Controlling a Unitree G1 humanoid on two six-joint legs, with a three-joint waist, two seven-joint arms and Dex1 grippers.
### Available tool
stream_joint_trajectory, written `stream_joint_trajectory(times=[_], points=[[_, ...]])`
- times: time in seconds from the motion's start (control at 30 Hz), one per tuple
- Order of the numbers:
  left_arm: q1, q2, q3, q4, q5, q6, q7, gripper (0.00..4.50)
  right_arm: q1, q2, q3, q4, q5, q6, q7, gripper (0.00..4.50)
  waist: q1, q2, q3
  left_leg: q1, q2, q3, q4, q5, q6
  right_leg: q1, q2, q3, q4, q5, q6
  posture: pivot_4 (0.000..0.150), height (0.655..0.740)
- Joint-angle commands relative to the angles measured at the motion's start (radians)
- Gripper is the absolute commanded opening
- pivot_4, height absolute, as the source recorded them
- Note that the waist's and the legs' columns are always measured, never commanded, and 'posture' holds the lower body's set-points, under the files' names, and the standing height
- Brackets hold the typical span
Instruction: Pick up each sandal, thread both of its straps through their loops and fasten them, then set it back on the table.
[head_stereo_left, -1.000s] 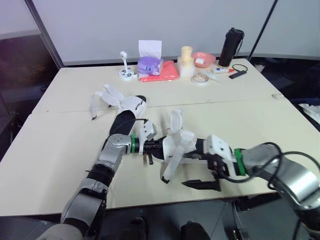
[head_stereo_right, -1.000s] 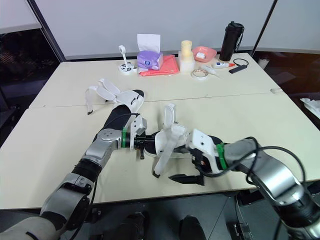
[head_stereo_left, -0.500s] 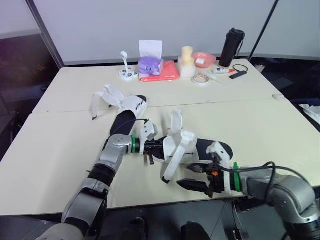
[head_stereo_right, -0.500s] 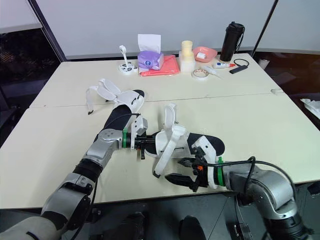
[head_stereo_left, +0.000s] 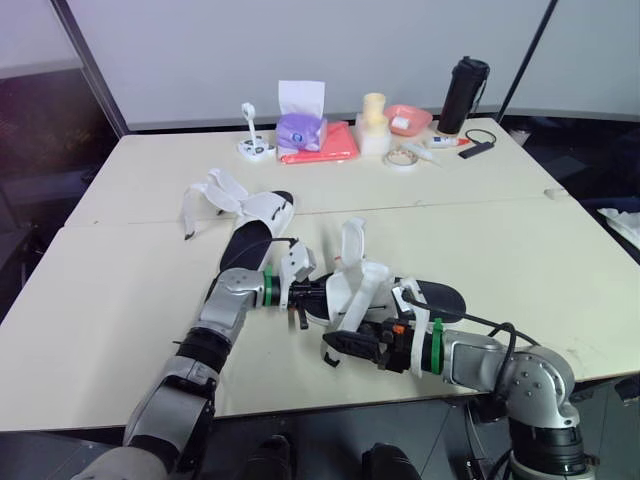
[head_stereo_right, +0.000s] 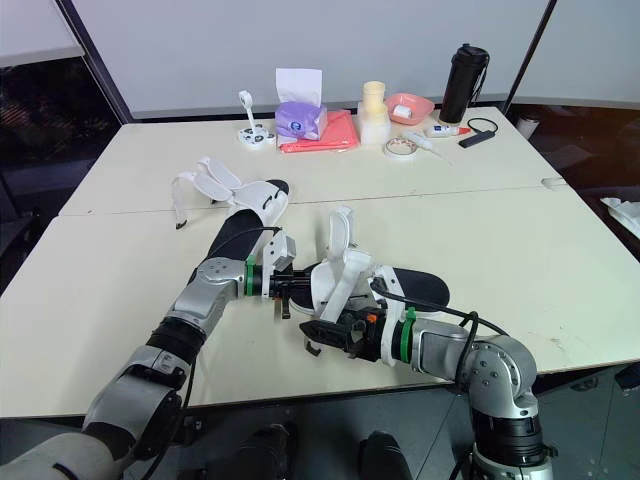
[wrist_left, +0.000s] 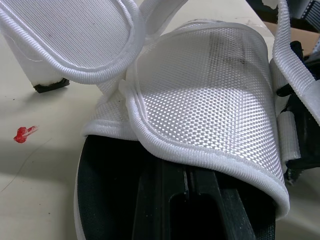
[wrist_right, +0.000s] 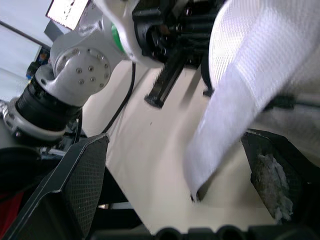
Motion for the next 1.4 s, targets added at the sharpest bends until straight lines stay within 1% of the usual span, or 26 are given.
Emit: stream_joint_trajectory(times=[0.03,0.13,0.23,0.3,0.37,0.4,0.53,0.63,0.67,0.73,0.8,0.9,1.03,1.2,1.4], points=[[0.015,0.001,-0.009,-0.015,0.007,0.006,-0.001,0.0,-0.012,0.02,-0.006,0.005,0.026,0.001,-0.024,4.48,-0.001,0.0,0.0,0.0,0.0,0.0,0.0,0.0,0.0,0.0,0.0,0.0,0.0,0.0,0.0,0.15,0.74],[0.019,0.0,-0.01,-0.021,0.006,0.01,0.001,0.0,-0.012,0.027,-0.002,0.01,0.031,0.001,-0.037,3.72,-0.001,0.0,0.0,0.0,0.0,0.0,0.0,0.0,0.0,0.0,0.0,0.0,0.0,0.0,0.0,0.15,0.74],[0.02,-0.002,-0.009,-0.023,0.006,0.012,0.004,0.0,-0.01,0.02,0.01,0.004,0.028,0.002,-0.039,2.2,-0.001,0.0,0.0,0.0,0.0,0.0,0.0,0.0,0.0,0.0,0.0,0.0,0.0,0.0,0.0,0.15,0.74],[0.019,-0.004,-0.008,-0.022,0.006,0.012,0.007,0.0,-0.013,0.016,0.012,0.002,0.03,0.005,-0.041,1.28,-0.001,0.0,0.0,0.0,0.0,0.0,0.0,0.0,0.0,0.0,0.0,0.0,0.0,0.0,0.0,0.15,0.74],[0.018,-0.006,-0.006,-0.021,0.006,0.011,0.01,0.0,-0.018,0.005,0.014,0.0,0.03,0.011,-0.04,0.17,-0.001,0.0,0.0,0.0,0.0,0.0,0.0,0.0,0.0,0.0,0.0,0.0,0.0,0.0,0.0,0.15,0.74],[0.017,-0.008,-0.006,-0.019,0.006,0.01,0.011,0.0,-0.021,-0.009,0.015,-0.006,0.033,0.017,-0.035,0.03,-0.001,0.0,0.0,0.0,0.0,0.0,0.0,0.0,0.0,0.0,0.0,0.0,0.0,0.0,0.0,0.15,0.74],[0.013,-0.014,-0.005,-0.012,0.007,0.007,0.016,0.0,-0.056,-0.095,0.006,-0.039,0.062,0.039,0.01,0.03,-0.001,0.0,0.0,0.0,0.0,0.0,0.0,0.0,0.0,0.0,0.0,0.0,0.0,0.0,0.0,0.15,0.74],[0.009,-0.022,-0.003,-0.002,0.009,0.001,0.02,0.0,-0.155,-0.242,-0.035,-0.05,0.143,0.078,0.122,0.03,0.0,0.0,0.0,0.0,0.0,0.001,0.0,0.0,0.0,0.0,0.0,0.0,0.0,0.0,0.0,0.15,0.74],[0.007,-0.024,-0.003,0.001,0.009,-0.001,0.021,0.0,-0.178,-0.273,-0.042,-0.042,0.164,0.084,0.146,0.03,0.0,0.0,0.0,0.0,0.0,0.002,0.001,0.0,0.0,0.0,0.0,0.0,0.0,0.0,0.0,0.15,0.74],[0.005,-0.029,-0.002,0.007,0.011,-0.007,0.025,0.0,-0.28,-0.331,-0.073,0.048,0.221,0.129,0.183,0.03,-0.001,0.0,0.0,0.0,0.0,0.002,0.001,0.0,0.0,0.002,0.0,-0.002,0.0,0.0,0.0,0.15,0.74],[0.004,-0.035,-0.002,0.013,0.012,-0.013,0.027,0.0,-0.377,-0.385,-0.06,0.134,0.22,0.153,0.228,0.03,0.001,0.0,0.0,0.0,0.0,0.002,0.0,0.0,0.0,0.002,0.0,-0.002,0.0,0.0,0.0,0.15,0.74],[0.0,-0.043,-0.002,0.026,0.014,-0.024,0.031,0.0,-0.486,-0.434,-0.002,0.253,0.175,0.157,0.297,0.03,0.004,0.0,0.0,0.0,0.0,0.002,0.001,0.0,0.0,0.002,0.0,-0.002,-0.001,0.0,0.0,0.15,0.74],[0.002,-0.052,0.002,0.029,0.014,-0.033,0.042,0.0,-0.604,-0.476,0.147,0.432,0.043,0.07,0.441,0.03,0.003,0.0,0.0,0.0,0.0,0.003,0.001,0.0,0.0,0.002,0.0,-0.002,-0.002,0.0,0.0,0.15,0.74],[0.02,-0.049,0.003,0.012,0.013,-0.032,0.045,0.0,-0.659,-0.49,0.292,0.531,-0.088,-0.028,0.595,0.03,0.002,0.0,0.0,0.0,0.0,0.003,0.001,0.0,0.0,0.001,0.0,-0.002,-0.002,0.0,0.0,0.15,0.74],[0.037,-0.038,0.003,-0.011,0.012,-0.023,0.047,0.0,-0.704,-0.483,0.366,0.626,-0.196,-0.098,0.715,0.03,-0.001,0.0,0.0,-0.001,0.0,0.003,0.001,0.0,0.0,0.001,0.0,-0.002,-0.001,0.0,0.0,0.15,0.74]])
